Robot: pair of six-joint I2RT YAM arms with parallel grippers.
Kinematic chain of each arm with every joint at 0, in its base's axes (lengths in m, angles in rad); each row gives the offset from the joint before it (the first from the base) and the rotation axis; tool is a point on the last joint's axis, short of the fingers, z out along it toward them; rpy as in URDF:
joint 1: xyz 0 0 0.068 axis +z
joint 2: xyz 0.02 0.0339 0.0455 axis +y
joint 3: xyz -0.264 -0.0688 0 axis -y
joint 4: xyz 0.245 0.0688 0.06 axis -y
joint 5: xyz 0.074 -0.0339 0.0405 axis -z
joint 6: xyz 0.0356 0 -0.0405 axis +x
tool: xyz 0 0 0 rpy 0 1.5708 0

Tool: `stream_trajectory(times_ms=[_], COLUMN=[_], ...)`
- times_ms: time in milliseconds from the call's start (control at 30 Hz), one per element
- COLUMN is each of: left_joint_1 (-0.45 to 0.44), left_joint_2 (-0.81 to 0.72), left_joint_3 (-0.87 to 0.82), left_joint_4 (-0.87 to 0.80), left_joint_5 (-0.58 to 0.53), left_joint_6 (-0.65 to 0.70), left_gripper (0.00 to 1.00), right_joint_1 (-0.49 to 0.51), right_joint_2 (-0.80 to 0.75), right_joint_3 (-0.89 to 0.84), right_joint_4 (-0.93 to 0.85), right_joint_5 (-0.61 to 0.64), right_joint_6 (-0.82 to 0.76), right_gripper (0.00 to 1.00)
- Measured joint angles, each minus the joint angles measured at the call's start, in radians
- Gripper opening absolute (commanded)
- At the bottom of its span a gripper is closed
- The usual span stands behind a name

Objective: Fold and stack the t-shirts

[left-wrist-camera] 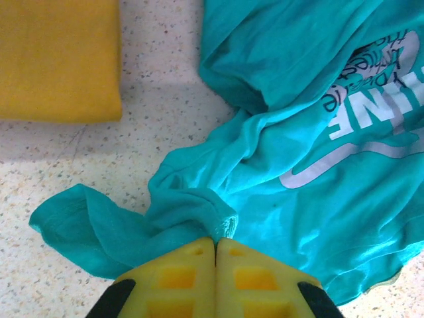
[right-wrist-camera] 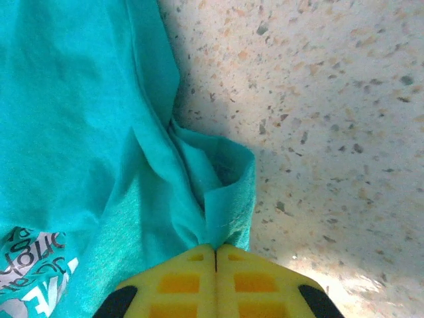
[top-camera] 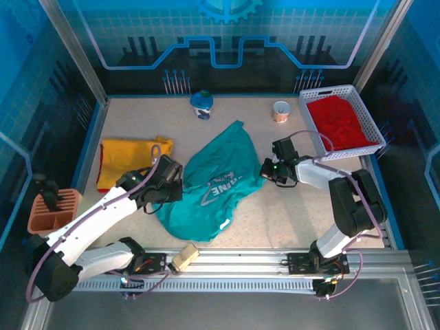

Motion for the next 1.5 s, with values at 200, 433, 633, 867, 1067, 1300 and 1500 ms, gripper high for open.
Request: stream_trajectory(times_ms=[200, 433, 633, 867, 1067, 1300, 1500], left_joint_1=[0.0, 0.0, 0.0, -0.001, -0.017, -0.021, -0.05], left_joint_2=[0.114, 0.378, 0.514, 0.542, 0.543, 0.303, 0.147], left_joint_3=[0.028, 0.279, 0.362, 0.155, -0.022, -0.184, -0.19], left_joint_4=[0.084, 0.172, 0.288, 0.424, 0.48, 0.418, 0.357], left_joint_5=[0.067, 0.139, 0.251, 0.343, 0.383, 0.373, 0.347], left_joint_6=[0.004, 0.053, 0.058, -0.012, -0.081, -0.134, -0.145], left_gripper=[0.0, 0.0, 0.0, 0.0, 0.31, 0.5, 0.53], right_joint_1=[-0.051, -0.057, -0.056, 0.042, 0.169, 0.188, 0.183], right_joint_2=[-0.265, -0.568, -0.665, -0.513, -0.181, 0.385, 0.903], right_joint_3=[0.009, 0.171, 0.379, 0.59, 0.779, 1.204, 1.81], right_joint_4=[-0.132, -0.371, -0.505, -0.456, -0.322, -0.301, -0.534], right_joint_5=[0.051, 0.156, 0.211, 0.239, 0.258, 0.243, 0.192], right_joint_6=[-0.033, -0.079, -0.098, -0.124, -0.159, -0.169, -0.206], right_gripper=[0.0, 0.0, 0.0, 0.0, 0.0, 0.36, 0.97])
